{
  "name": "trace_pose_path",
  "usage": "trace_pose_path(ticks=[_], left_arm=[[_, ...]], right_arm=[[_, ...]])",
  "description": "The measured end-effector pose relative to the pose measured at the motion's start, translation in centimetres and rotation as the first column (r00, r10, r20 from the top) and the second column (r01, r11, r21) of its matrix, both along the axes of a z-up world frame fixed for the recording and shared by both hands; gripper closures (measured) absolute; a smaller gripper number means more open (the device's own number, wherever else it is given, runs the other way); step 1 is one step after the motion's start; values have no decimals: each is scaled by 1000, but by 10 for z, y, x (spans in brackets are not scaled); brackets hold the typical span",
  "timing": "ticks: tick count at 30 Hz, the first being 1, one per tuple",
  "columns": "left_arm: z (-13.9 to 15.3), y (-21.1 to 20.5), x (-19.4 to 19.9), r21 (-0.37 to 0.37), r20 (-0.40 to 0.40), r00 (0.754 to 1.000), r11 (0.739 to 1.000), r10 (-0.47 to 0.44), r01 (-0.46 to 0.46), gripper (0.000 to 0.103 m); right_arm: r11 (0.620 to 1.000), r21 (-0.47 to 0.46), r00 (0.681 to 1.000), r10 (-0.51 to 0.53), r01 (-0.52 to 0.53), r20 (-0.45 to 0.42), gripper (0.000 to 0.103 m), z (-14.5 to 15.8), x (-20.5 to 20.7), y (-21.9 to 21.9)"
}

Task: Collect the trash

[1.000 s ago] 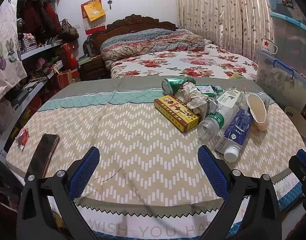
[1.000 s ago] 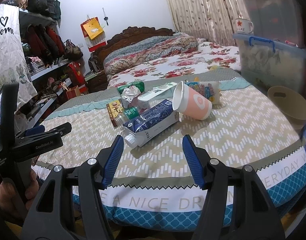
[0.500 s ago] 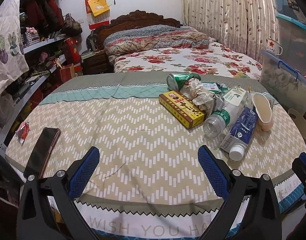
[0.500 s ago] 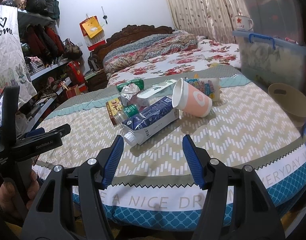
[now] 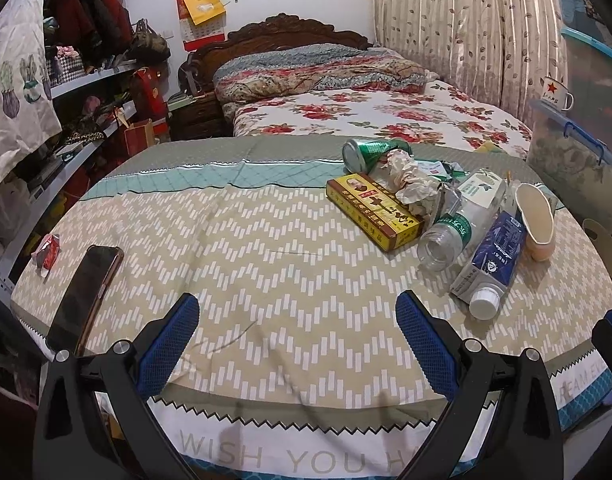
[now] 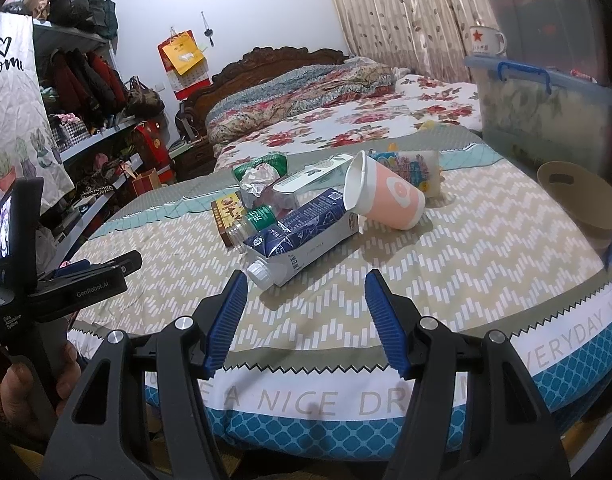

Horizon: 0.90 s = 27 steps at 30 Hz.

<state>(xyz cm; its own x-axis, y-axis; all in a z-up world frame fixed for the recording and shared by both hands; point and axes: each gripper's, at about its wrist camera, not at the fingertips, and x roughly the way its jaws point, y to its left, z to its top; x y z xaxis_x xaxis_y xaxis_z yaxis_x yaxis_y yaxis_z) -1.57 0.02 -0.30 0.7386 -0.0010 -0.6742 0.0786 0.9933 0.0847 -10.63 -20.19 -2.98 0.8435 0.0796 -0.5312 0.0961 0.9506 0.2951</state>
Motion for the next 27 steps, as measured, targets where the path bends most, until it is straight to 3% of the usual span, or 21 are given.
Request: trace_pose_path(ticks=[27], left_arm=[[-24,0,10,28,-43,999,999,18,-17,9]], right_arm=[[999,47,999,-15,17,-47,40,-17,10,-16]])
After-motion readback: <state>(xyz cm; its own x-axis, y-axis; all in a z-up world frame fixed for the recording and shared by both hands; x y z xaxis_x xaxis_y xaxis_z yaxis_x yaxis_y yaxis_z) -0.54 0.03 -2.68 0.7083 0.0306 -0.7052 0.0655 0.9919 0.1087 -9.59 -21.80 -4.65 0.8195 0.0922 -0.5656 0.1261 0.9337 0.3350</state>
